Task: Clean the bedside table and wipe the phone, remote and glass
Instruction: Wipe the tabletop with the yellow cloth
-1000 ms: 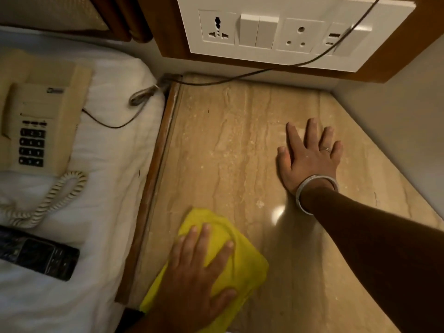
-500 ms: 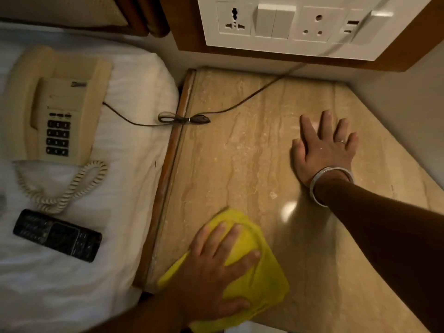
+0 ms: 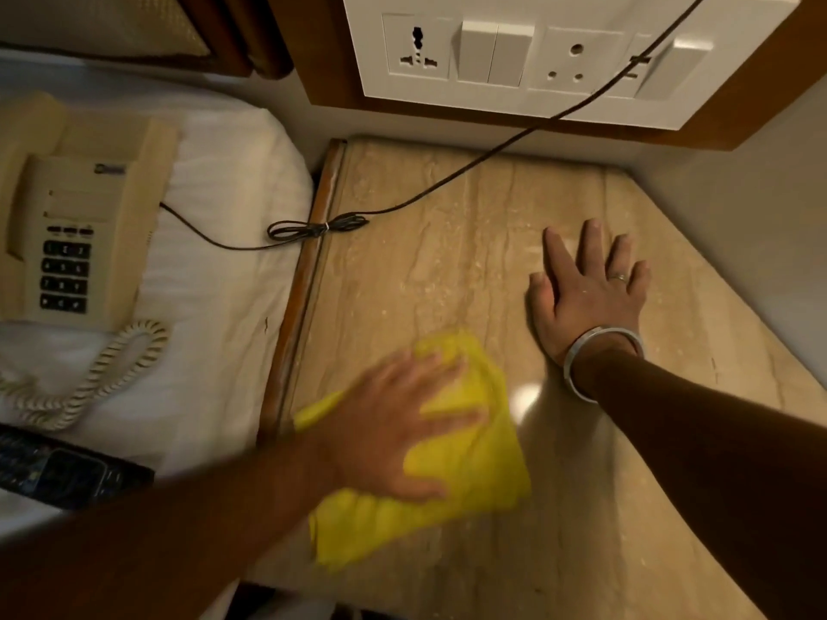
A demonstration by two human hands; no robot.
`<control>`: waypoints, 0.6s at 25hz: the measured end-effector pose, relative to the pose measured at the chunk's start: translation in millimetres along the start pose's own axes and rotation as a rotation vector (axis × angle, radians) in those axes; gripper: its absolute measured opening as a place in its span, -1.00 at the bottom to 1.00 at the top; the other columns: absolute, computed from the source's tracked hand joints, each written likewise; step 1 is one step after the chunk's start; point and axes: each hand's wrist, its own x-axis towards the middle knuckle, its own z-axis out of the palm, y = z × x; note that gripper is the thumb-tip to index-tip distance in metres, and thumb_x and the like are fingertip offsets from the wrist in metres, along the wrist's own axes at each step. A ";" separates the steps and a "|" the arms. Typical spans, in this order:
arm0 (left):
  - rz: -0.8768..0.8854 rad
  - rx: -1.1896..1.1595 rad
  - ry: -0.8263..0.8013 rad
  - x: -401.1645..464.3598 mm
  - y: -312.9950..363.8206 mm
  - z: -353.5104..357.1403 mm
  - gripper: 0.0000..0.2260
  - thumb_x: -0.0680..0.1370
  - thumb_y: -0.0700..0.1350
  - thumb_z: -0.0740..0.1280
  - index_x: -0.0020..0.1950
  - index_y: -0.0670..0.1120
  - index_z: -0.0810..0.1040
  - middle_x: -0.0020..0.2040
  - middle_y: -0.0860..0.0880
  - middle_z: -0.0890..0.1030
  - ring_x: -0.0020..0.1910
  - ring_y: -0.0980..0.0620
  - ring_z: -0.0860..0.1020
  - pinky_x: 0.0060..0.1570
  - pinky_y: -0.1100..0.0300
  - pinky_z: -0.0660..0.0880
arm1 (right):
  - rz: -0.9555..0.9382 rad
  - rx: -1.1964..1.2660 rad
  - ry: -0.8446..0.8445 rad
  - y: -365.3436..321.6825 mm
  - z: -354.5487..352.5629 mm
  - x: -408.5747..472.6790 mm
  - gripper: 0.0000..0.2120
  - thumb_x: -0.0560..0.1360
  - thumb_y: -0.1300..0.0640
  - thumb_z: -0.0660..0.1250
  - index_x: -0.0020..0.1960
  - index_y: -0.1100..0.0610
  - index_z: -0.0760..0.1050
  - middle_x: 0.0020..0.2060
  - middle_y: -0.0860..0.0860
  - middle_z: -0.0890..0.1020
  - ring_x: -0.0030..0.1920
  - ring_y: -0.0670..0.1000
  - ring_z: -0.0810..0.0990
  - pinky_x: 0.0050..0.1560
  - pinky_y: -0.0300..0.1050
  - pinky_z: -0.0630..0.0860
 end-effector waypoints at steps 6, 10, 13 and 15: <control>-1.054 -0.067 0.207 89.4 -56.5 -18.8 -0.26 0.48 0.44 0.07 0.60 0.14 0.17 0.62 -0.19 0.12 0.55 -0.31 0.14 0.45 -0.23 0.22 | -0.021 0.020 -0.011 4.2 0.6 -0.1 -0.46 0.59 -0.22 -0.10 0.54 -0.15 -0.06 0.58 0.08 -0.08 0.54 0.27 -0.16 0.46 0.29 -0.18; -0.537 -0.094 0.055 -16.5 39.4 0.5 -0.21 0.46 0.49 0.11 0.61 0.14 0.18 0.63 -0.20 0.12 0.57 -0.32 0.15 0.42 -0.29 0.26 | -0.009 0.020 -0.021 1.4 -1.6 -1.0 -0.46 0.58 -0.22 -0.10 0.54 -0.15 -0.04 0.58 0.09 -0.06 0.54 0.28 -0.14 0.47 0.32 -0.15; -0.414 0.033 0.094 57.6 -78.4 -16.9 -0.18 0.43 0.57 -0.07 0.59 0.17 0.22 0.62 -0.18 0.17 0.54 -0.32 0.21 0.40 -0.32 0.27 | -0.004 0.027 -0.020 1.8 -2.5 0.8 -0.46 0.59 -0.21 -0.09 0.54 -0.15 -0.03 0.58 0.09 -0.05 0.54 0.27 -0.14 0.47 0.31 -0.15; -0.777 0.016 0.149 112.3 -136.4 -35.3 -0.19 0.42 0.56 -0.03 0.59 0.20 0.18 0.63 -0.17 0.13 0.54 -0.32 0.18 0.46 -0.25 0.20 | -0.020 0.032 -0.010 2.0 -1.6 1.2 -0.46 0.59 -0.21 -0.09 0.54 -0.15 -0.04 0.58 0.09 -0.06 0.54 0.27 -0.14 0.47 0.29 -0.17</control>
